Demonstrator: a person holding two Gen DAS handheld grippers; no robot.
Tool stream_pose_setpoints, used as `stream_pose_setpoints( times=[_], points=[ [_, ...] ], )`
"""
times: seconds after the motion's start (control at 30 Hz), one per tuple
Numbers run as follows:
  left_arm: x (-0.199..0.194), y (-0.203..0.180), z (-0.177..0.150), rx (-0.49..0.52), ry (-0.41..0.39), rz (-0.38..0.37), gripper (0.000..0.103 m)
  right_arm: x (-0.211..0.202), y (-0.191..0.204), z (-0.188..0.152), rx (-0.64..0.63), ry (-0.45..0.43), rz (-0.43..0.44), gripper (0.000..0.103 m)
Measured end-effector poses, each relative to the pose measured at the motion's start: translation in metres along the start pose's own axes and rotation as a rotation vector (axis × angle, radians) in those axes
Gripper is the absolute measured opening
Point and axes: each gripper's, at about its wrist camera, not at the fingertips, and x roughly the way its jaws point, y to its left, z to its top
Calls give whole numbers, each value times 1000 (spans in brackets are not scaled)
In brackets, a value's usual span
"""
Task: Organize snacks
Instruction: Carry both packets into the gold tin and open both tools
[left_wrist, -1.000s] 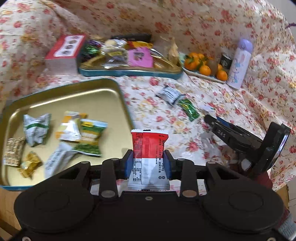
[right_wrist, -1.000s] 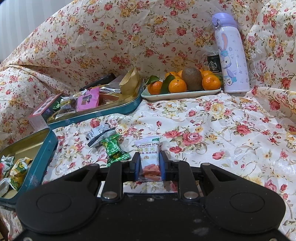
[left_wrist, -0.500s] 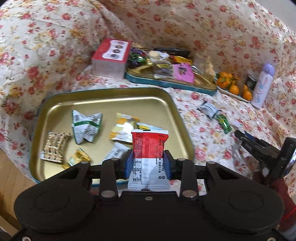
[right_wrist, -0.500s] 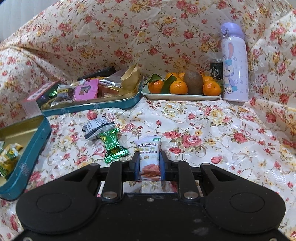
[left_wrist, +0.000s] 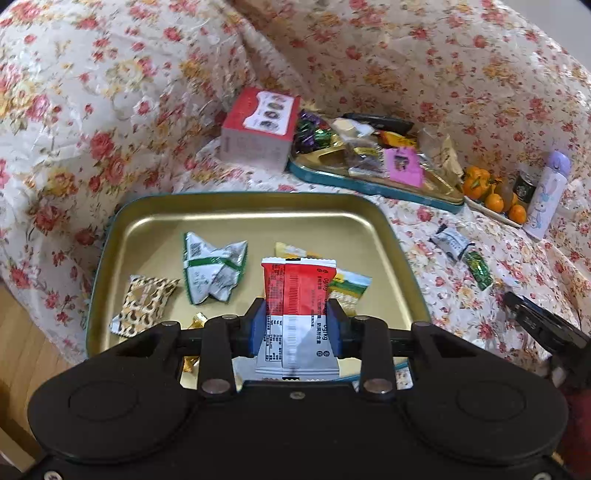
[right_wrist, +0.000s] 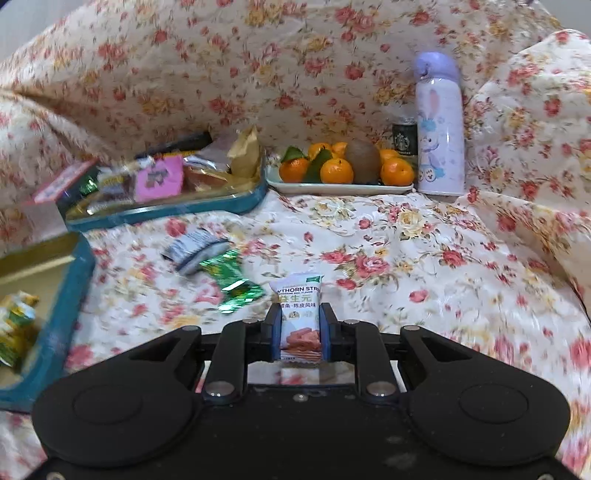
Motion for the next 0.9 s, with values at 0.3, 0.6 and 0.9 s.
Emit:
stream_pose_setpoints(
  times=[0.3, 0.6, 0.9],
  points=[
    [3, 16, 0, 7, -7, 15, 42, -65, 65, 8, 42, -63, 213, 22],
    [3, 38, 4, -46, -11, -49, 42, -99, 137, 22, 31, -93, 413, 22],
    [13, 70, 11, -157, 4, -31, 42, -92, 172, 4, -18, -10, 463, 22]
  ],
)
